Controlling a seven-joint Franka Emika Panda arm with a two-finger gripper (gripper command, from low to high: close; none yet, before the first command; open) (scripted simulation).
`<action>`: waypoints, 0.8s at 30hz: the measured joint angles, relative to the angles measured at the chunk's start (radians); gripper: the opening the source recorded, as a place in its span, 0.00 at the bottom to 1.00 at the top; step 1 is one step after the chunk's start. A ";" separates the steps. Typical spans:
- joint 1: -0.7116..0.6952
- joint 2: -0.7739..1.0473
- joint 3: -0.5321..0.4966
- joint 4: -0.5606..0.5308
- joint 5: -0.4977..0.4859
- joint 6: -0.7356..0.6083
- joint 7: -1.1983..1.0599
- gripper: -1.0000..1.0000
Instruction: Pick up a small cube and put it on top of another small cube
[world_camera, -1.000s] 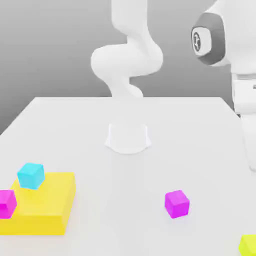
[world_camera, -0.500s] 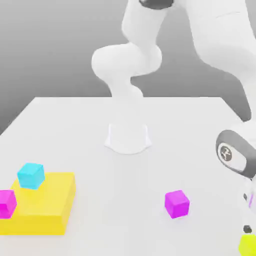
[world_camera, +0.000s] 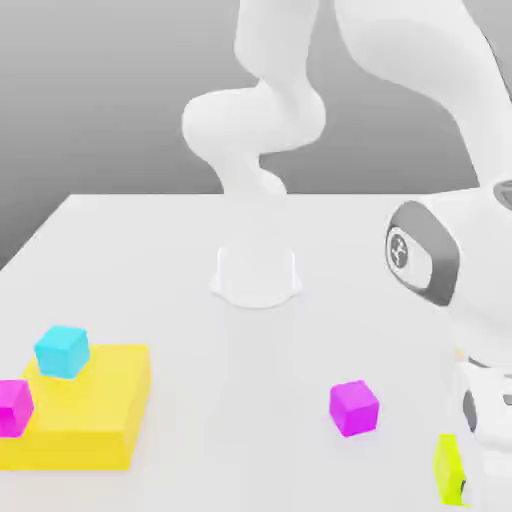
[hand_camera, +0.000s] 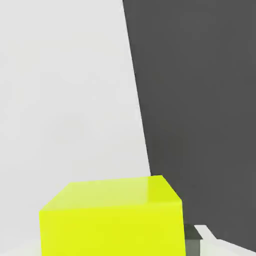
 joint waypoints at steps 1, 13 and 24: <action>-0.020 -0.017 -0.025 -0.009 0.006 -0.008 0.017 0.00; -0.272 -0.216 -0.347 -0.136 0.033 -0.095 0.259 0.00; -0.416 -0.111 -0.421 -0.138 0.172 -0.023 0.260 1.00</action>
